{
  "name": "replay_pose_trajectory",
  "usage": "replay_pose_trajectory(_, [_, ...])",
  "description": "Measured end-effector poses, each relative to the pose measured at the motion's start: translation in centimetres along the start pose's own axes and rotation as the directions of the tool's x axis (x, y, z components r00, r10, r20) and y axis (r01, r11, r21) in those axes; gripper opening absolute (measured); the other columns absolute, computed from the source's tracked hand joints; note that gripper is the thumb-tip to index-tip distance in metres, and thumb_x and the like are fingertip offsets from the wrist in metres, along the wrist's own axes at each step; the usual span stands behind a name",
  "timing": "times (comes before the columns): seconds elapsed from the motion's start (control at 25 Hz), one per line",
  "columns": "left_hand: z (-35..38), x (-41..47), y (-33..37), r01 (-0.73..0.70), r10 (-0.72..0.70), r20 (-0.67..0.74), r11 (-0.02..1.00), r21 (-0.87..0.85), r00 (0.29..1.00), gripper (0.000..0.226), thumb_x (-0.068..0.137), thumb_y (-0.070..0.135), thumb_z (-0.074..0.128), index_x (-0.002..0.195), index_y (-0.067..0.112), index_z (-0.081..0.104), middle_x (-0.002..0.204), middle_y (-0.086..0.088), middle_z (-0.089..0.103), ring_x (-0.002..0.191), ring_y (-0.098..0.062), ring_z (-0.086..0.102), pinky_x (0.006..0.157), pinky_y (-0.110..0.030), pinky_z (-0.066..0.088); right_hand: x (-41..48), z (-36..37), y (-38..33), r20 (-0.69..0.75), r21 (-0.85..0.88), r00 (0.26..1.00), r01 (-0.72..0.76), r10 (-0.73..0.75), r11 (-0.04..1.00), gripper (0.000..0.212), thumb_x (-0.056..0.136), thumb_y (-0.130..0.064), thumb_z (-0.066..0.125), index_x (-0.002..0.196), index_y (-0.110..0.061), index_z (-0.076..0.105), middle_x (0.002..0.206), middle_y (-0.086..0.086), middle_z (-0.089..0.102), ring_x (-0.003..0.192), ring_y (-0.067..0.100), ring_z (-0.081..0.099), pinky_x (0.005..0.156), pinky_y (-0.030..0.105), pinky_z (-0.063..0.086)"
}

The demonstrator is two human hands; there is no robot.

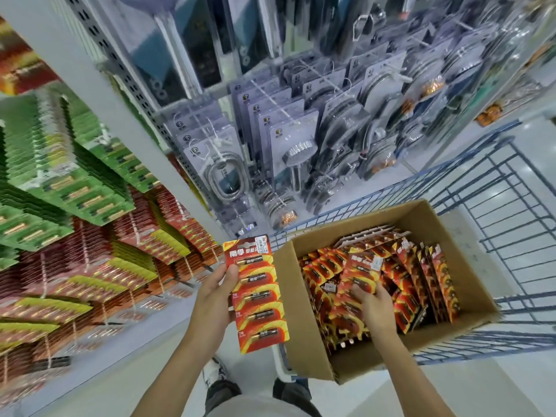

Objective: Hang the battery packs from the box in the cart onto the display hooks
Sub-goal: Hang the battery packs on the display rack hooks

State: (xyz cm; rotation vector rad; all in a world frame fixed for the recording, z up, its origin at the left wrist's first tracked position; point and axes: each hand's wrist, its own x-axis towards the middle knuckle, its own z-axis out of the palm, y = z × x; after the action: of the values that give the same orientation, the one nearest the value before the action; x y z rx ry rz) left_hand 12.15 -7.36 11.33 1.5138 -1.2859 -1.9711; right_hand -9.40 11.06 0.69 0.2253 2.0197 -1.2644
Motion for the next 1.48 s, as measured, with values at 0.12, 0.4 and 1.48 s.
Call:
replay_pose_trajectory(0.12, [-2.1, -1.0, 2.1, -0.036, 0.034, -0.029, 0.996, -0.079, 0.999, 0.033, 0.099, 0.041, 0.056, 0.126, 0.025, 0.067, 0.11, -0.005, 0.079, 0.095, -0.026, 0.078, 0.086, -0.048, 0.059, -5.6, -0.1, -5.1, 0.119, 0.202, 0.989, 0.064, -0.089, 0.977, 0.019, 0.102, -0.022, 0.063, 0.119, -0.03, 0.061, 0.104, 0.002, 0.074, 0.093, 0.025, 0.074, 0.074, 0.037, 0.056])
replay_pose_trajectory(0.4, [-10.3, -5.3, 10.2, -0.371, 0.346, -0.188, 0.921, -0.12, 0.919, 0.021, 0.101, 0.032, 0.057, 0.099, 0.019, 0.074, 0.085, -0.003, 0.08, 0.07, -0.019, 0.077, 0.057, -0.031, 0.061, -16.0, 8.4, -14.6, 0.45, 0.496, 0.826, 0.086, -0.34, 0.864, 0.032, 0.085, -0.013, 0.065, 0.117, -0.009, 0.07, 0.099, 0.012, 0.075, 0.09, 0.031, 0.072, 0.087, 0.048, 0.052])
replay_pose_trajectory(1.48, [-40.8, -12.9, 26.1, -0.792, 0.559, -0.602, 0.569, -0.222, 0.571, 0.027, 0.099, 0.031, 0.062, 0.117, 0.015, 0.073, 0.1, -0.011, 0.08, 0.082, -0.032, 0.078, 0.062, -0.042, 0.064, -41.1, 36.0, -24.9, 0.626, 0.345, 0.658, 0.248, -0.418, 0.905, 0.018, 0.096, -0.018, 0.068, 0.113, -0.018, 0.071, 0.105, 0.011, 0.078, 0.092, 0.035, 0.075, 0.081, 0.049, 0.058])
